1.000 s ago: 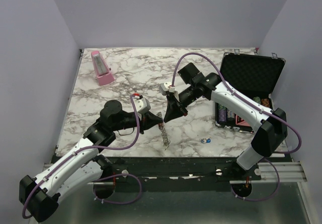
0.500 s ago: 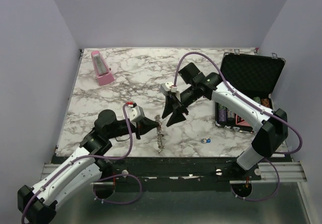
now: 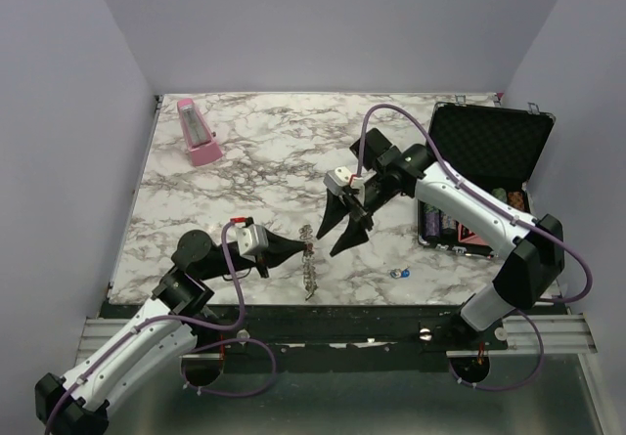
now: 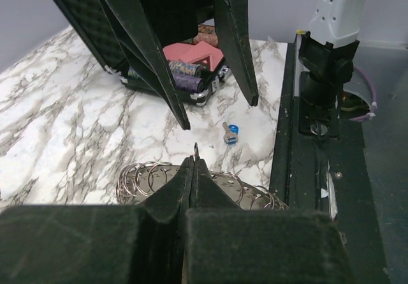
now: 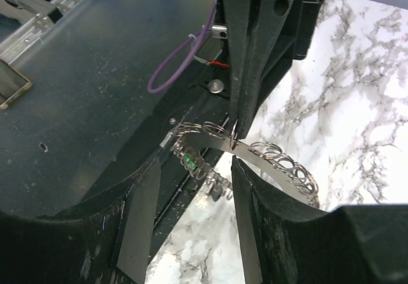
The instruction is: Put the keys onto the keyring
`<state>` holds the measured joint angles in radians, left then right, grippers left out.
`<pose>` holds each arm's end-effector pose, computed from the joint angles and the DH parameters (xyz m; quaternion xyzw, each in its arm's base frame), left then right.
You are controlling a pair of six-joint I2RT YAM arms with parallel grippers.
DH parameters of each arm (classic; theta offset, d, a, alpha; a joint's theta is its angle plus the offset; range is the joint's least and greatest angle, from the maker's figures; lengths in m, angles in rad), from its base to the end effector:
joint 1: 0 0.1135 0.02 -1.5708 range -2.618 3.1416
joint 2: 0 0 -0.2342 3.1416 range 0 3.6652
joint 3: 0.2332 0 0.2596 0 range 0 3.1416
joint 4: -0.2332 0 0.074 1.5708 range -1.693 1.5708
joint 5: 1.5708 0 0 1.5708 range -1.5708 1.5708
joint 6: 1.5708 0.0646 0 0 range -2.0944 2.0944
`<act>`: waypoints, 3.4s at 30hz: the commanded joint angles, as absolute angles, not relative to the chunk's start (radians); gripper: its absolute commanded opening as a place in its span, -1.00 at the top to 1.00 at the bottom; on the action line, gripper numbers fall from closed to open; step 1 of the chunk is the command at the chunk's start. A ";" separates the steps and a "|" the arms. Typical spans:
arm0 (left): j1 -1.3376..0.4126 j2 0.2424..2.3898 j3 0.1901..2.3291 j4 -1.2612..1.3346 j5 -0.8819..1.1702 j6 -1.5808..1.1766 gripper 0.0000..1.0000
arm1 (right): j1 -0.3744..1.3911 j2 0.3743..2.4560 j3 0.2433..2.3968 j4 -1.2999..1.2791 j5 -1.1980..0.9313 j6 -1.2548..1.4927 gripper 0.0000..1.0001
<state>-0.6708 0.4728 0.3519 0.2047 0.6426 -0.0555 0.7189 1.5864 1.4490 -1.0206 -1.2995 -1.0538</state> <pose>0.1285 -0.1514 0.2598 0.4160 0.5417 -0.4479 0.5770 0.1988 0.2567 0.2889 -0.6822 0.3967 0.5567 0.2596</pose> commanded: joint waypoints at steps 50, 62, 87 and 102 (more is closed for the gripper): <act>-0.647 0.517 0.305 0.486 0.776 -0.175 1.00 | 0.778 1.539 1.256 -0.575 -1.448 -0.555 0.49; -0.640 0.482 0.301 0.465 0.762 -0.167 1.00 | 0.782 1.537 1.259 -0.569 -1.442 -0.541 0.47; -0.630 0.430 0.583 -0.120 0.612 0.101 1.00 | 0.348 1.236 0.933 -1.100 -0.986 -1.390 -0.38; -0.630 0.305 0.525 -0.193 0.574 0.156 1.00 | 0.345 1.175 0.693 -0.805 -0.750 -1.226 -0.37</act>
<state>-0.6357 0.3325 0.5327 -0.1818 0.6037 0.1287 0.3515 1.1942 0.7097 -0.9001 -0.8310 -1.2739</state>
